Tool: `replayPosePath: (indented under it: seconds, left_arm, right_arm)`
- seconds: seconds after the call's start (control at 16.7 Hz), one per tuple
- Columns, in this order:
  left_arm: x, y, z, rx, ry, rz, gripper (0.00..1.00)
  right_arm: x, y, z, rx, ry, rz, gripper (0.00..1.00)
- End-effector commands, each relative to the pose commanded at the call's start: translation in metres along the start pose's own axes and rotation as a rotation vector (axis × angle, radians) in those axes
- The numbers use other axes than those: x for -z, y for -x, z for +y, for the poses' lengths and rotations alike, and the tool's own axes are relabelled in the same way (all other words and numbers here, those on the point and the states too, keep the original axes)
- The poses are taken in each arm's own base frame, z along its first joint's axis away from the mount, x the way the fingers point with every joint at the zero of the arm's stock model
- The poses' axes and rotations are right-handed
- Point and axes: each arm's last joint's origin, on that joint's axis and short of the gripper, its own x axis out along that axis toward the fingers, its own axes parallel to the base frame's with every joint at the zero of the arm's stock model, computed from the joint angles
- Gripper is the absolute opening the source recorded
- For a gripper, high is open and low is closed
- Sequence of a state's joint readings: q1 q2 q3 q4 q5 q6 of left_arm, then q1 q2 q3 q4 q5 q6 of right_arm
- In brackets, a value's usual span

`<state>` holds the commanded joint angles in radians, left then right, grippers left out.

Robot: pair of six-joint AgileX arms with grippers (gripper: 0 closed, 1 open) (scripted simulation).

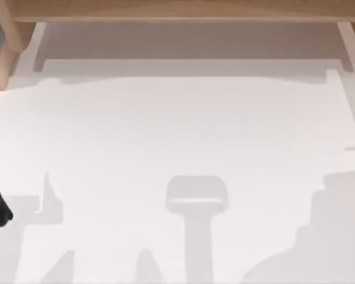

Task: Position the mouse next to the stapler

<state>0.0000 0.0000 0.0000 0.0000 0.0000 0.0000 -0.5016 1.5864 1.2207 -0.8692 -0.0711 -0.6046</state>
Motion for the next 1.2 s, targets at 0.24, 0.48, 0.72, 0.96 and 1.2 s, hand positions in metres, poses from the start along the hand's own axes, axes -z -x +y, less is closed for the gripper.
replayPosePath:
  seconds: [0.24,0.48,0.72,0.96,1.2]
  left_arm:
    - [0.0,0.0,0.0,0.0,0.0,0.0,1.0]
    - [0.0,0.0,0.0,0.0,0.0,0.0,1.0]
    - [0.0,0.0,0.0,0.0,0.0,0.0,1.0]
    - [0.0,0.0,0.0,0.0,0.0,0.0,1.0]
    - [0.0,0.0,0.0,0.0,0.0,0.0,1.0]
  right_arm:
    - [0.046,-0.03,0.021,-0.053,-0.054,0.104,0.0]
    - [0.079,-0.051,0.038,-0.097,-0.095,0.192,0.0]
    - [0.089,-0.057,0.042,-0.11,-0.108,0.22,0.0]
    - [0.088,-0.057,0.043,-0.114,-0.105,0.222,0.0]
    - [0.087,-0.057,0.043,-0.11,-0.105,0.215,0.0]
